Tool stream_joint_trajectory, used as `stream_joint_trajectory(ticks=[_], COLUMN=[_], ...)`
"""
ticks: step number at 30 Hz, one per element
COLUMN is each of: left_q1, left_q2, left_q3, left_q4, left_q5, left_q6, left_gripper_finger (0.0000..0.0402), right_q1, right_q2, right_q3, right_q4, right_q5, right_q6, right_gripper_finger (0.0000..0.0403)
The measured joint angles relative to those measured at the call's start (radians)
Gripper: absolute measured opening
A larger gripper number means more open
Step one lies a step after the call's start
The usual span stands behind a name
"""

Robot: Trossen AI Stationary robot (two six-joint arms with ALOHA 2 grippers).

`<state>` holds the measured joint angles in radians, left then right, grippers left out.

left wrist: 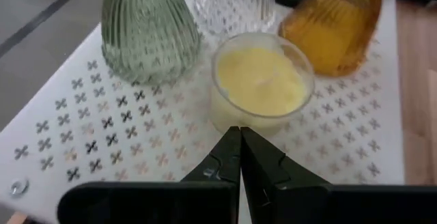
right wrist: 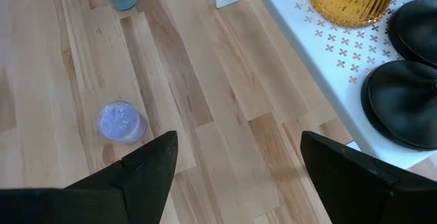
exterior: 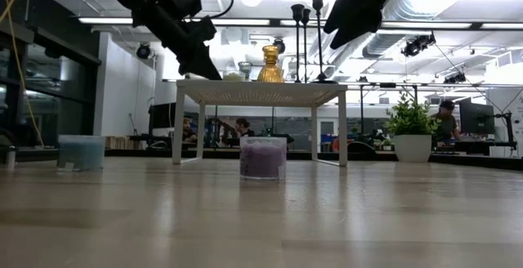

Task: Pick & Place candle stick holders
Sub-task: Put the yellow scented candle on the shelf, then put the blue scented candle on the shelf

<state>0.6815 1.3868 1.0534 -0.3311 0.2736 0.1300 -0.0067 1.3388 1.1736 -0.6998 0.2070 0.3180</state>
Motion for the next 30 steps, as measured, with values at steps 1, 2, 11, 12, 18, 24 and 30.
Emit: stream_joint_trajectory(ticks=[1, 2, 11, 12, 18, 24, 30], left_q1=[-0.005, -0.009, -0.031, -0.031, -0.027, -0.027, -0.054], left_q2=[0.007, 0.012, 0.043, 0.043, -0.005, -0.129, -0.248], left_q3=[0.000, 0.000, 0.000, 0.000, 0.001, 0.000, 0.000], left_q4=[0.014, 0.018, 0.057, 0.058, 0.023, -0.145, -0.405], left_q5=[-0.002, -0.007, -0.021, -0.023, -0.030, -0.024, -0.018], left_q6=[-0.006, -0.015, -0.057, -0.057, -0.086, -0.086, -0.130], left_gripper_finger=[0.0000, 0.0000, 0.0000, 0.0000, 0.0000, 0.0000, 0.0000], right_q1=[0.000, 0.000, 0.000, 0.000, 0.000, 0.000, 0.000], right_q2=[0.000, 0.000, 0.000, 0.000, 0.000, 0.000, 0.000], right_q3=[0.000, 0.000, 0.000, 0.000, 0.000, 0.000, 0.000], right_q4=[0.000, 0.000, 0.000, 0.000, -0.001, -0.013, -0.034], right_q5=[0.000, 0.000, 0.000, 0.000, 0.000, 0.000, 0.000], right_q6=[0.000, -0.003, -0.007, -0.007, -0.007, -0.004, -0.001], right_gripper_finger=[0.0302, 0.0302, 0.0302, 0.0302, 0.0302, 0.0302, 0.0302])
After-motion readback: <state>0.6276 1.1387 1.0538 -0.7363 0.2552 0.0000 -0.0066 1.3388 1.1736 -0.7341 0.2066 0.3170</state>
